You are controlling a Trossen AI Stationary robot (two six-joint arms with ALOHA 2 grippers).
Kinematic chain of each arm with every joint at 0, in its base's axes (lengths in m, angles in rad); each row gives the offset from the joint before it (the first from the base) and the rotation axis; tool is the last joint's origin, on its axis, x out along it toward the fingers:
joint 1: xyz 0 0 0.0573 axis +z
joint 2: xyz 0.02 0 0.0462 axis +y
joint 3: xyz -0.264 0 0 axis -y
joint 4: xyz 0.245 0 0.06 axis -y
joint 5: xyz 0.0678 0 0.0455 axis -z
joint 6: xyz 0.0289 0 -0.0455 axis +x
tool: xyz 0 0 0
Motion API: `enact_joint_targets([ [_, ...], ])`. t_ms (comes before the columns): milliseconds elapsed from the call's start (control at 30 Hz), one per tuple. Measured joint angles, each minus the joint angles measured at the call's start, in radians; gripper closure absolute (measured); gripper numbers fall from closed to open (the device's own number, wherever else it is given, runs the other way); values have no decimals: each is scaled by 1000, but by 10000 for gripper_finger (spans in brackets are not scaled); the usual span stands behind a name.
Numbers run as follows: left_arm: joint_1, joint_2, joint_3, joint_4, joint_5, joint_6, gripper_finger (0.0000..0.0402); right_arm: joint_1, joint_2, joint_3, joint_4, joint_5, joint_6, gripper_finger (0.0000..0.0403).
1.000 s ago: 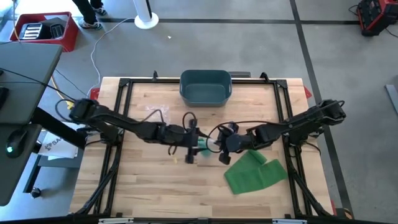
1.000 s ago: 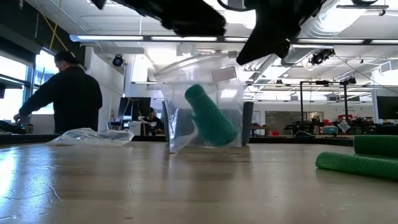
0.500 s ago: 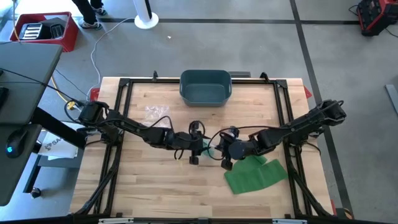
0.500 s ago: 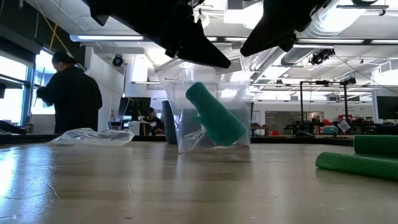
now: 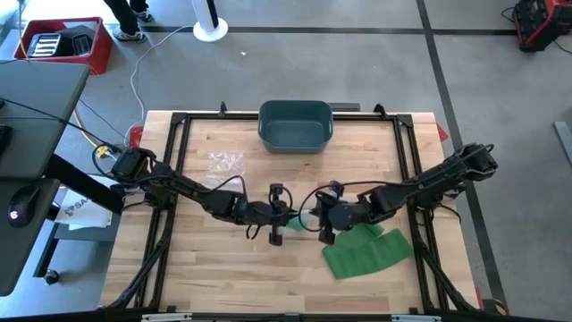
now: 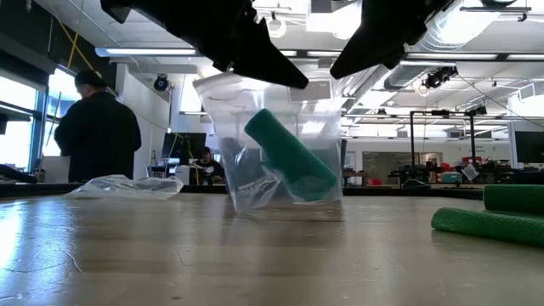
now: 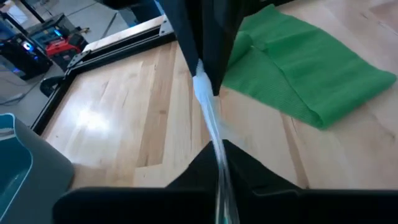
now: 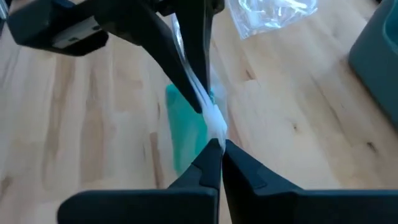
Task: Roll bandage
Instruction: Close the transparent zip bag
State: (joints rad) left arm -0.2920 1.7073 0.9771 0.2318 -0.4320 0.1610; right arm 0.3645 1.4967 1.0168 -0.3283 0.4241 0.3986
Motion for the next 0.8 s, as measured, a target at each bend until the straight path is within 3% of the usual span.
enact_joint_targets([
  [133,0,-1,0,-13,0,-49,399,16,0,0,0,21,-68,389],
  [333,0,-1,0,-40,1,-74,401,23,-12,1,2,54,-99,312],
  [433,0,-1,0,-41,2,-79,401,23,-8,1,7,56,-120,299],
  [533,0,-1,0,-41,3,-79,401,22,3,1,22,59,-145,317],
  [733,0,-1,0,-32,10,-80,401,22,40,1,133,23,-251,392],
  [800,2,-1,0,-29,24,-80,401,22,56,1,151,18,-275,396],
])
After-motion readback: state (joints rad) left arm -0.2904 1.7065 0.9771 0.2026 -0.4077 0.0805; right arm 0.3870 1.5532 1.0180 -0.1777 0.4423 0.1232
